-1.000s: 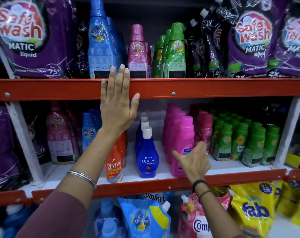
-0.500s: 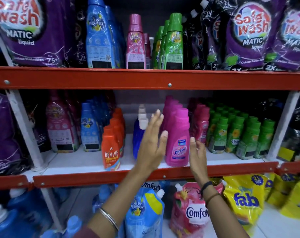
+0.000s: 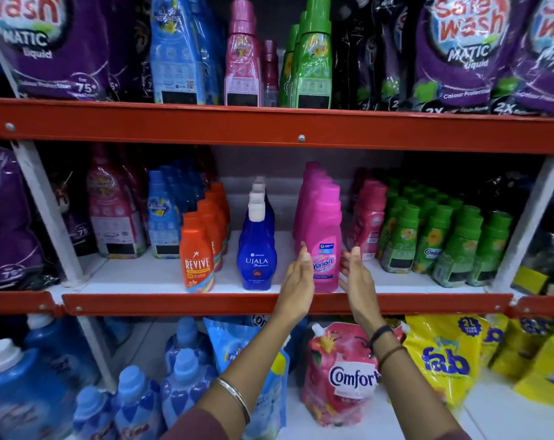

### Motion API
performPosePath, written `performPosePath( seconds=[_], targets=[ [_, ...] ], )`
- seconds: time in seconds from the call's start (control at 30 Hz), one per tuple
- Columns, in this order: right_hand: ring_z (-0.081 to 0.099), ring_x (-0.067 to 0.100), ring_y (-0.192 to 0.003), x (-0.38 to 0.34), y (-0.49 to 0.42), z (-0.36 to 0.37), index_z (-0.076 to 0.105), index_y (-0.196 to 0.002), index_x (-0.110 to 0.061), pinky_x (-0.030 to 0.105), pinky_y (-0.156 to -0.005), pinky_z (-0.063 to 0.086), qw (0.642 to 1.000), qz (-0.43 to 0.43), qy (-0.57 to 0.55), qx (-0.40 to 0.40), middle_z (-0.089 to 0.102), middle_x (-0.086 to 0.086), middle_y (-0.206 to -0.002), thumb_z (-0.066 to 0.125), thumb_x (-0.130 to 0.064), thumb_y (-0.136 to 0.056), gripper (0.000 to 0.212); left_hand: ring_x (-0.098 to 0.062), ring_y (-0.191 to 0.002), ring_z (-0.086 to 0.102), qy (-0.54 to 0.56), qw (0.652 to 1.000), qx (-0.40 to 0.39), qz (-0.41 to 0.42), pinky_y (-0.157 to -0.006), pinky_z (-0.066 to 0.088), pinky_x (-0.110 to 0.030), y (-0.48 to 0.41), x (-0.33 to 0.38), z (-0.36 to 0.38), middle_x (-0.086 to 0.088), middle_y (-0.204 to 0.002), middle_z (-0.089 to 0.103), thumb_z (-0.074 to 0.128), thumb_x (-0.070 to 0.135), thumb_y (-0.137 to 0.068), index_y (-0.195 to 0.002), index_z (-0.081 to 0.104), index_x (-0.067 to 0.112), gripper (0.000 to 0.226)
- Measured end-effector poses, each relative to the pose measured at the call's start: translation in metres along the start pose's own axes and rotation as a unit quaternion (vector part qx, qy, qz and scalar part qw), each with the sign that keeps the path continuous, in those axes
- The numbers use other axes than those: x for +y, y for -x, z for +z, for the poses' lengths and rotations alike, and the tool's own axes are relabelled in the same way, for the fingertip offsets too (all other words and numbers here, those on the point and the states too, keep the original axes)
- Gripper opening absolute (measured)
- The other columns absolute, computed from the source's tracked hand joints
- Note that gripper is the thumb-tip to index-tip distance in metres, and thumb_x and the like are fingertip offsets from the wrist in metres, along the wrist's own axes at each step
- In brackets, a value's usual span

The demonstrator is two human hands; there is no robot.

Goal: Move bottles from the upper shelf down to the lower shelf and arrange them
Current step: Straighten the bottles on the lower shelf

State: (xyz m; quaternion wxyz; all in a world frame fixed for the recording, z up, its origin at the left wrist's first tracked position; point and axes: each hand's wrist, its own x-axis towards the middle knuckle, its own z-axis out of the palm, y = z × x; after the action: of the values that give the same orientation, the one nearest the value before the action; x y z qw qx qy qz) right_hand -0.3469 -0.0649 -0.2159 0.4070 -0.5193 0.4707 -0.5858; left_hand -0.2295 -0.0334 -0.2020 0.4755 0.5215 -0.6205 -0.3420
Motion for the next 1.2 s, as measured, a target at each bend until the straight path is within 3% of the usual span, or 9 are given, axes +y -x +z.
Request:
performPosePath(
  seconds=[0.23,0.37,0.47,0.53,0.6,0.7,0.87,1.03,1.2],
  targets=[
    [0.061,0.003,-0.097,-0.004,0.001,-0.005,0.059,-0.092,-0.037,0.029,-0.086,0.048,0.999,-0.018,-0.016,-0.041,0.062,-0.002,-0.109,0.028,-0.071,-0.079,0.048,0.001,-0.129,0.029,0.035,0.999,0.017,-0.001,-0.103,0.022,-0.019,-0.006,-0.001,-0.003,0.005,-0.153,0.033,0.010,0.066,-0.084,-0.150,0.021,0.033,0.074],
    [0.061,0.001,-0.095,-0.006,0.002,-0.005,0.060,-0.094,-0.037,0.031,-0.088,0.050,0.999,-0.030,-0.010,-0.044,0.064,-0.007,-0.104,0.029,-0.066,-0.081,0.045,-0.005,-0.136,0.031,0.041,0.999,0.025,0.002,-0.108,0.023,-0.022,-0.008,-0.005,-0.003,0.006,-0.152,0.034,0.010,0.063,-0.088,-0.149,0.022,0.034,0.069],
    [0.061,0.012,-0.107,-0.006,0.002,-0.006,0.055,-0.122,-0.025,0.035,-0.098,0.049,0.998,-0.033,-0.008,-0.052,0.060,0.004,-0.122,0.029,-0.067,-0.081,0.065,-0.011,-0.141,0.030,0.034,0.999,0.028,0.002,-0.111,0.022,-0.026,-0.011,-0.009,-0.003,0.005,-0.153,0.033,0.010,0.065,-0.087,-0.149,0.022,0.035,0.071],
    [0.059,0.013,-0.109,-0.007,0.004,-0.005,0.053,-0.123,-0.023,0.026,-0.093,0.049,0.998,-0.037,0.000,-0.044,0.060,0.003,-0.121,0.028,-0.064,-0.085,0.062,-0.012,-0.141,0.029,0.029,0.999,0.023,0.006,-0.110,0.022,-0.025,-0.011,-0.011,-0.005,0.005,-0.154,0.032,0.010,0.066,-0.087,-0.149,0.022,0.035,0.071],
    [0.058,0.008,-0.106,-0.010,0.013,0.002,0.058,-0.118,-0.018,0.012,-0.084,0.045,0.997,-0.076,0.026,0.023,0.059,-0.002,-0.113,0.031,-0.050,-0.096,0.047,-0.009,-0.140,0.029,0.032,0.999,0.029,0.026,-0.111,0.022,-0.024,-0.006,-0.011,-0.008,0.005,-0.154,0.032,0.014,0.064,-0.087,-0.149,0.024,0.034,0.069],
    [0.054,-0.003,-0.107,-0.008,0.032,0.024,0.061,-0.118,-0.010,0.012,-0.089,0.043,0.973,-0.186,0.012,0.133,0.059,0.002,-0.117,0.037,-0.038,-0.097,0.043,0.002,-0.136,0.030,0.049,0.985,0.111,0.121,-0.113,0.022,-0.017,0.014,-0.007,-0.014,0.011,-0.148,0.038,0.025,0.054,-0.098,-0.142,0.037,0.032,0.051],
    [0.050,0.010,-0.126,0.001,0.047,0.079,0.056,-0.125,-0.021,0.025,-0.106,0.037,0.983,-0.185,-0.012,-0.003,0.057,-0.002,-0.133,0.032,-0.051,-0.090,0.052,0.001,-0.141,0.023,0.081,0.953,0.250,0.152,-0.111,0.020,-0.010,0.023,-0.022,-0.045,0.007,-0.153,0.031,0.024,0.043,-0.098,-0.140,0.038,0.031,0.045],
    [0.042,0.012,-0.135,0.004,0.038,0.115,0.042,-0.139,-0.023,0.037,-0.116,0.031,0.998,-0.034,-0.054,-0.028,0.044,-0.002,-0.147,0.030,-0.087,-0.070,0.094,-0.009,-0.146,0.009,0.047,0.976,0.208,0.040,-0.113,0.007,-0.014,0.013,-0.036,-0.071,-0.003,-0.160,0.012,0.016,0.045,-0.098,-0.148,0.022,0.031,0.052],
    [0.063,0.005,-0.107,-0.003,0.034,0.121,0.064,-0.096,-0.039,0.036,-0.103,0.046,0.996,-0.030,-0.079,-0.026,0.069,-0.013,-0.107,0.029,-0.083,-0.072,0.061,-0.008,-0.140,0.025,0.067,0.983,0.169,0.037,-0.120,0.019,-0.035,0.008,-0.038,-0.082,0.002,-0.154,0.031,0.013,0.054,-0.092,-0.146,0.031,0.027,0.063]
  ],
)
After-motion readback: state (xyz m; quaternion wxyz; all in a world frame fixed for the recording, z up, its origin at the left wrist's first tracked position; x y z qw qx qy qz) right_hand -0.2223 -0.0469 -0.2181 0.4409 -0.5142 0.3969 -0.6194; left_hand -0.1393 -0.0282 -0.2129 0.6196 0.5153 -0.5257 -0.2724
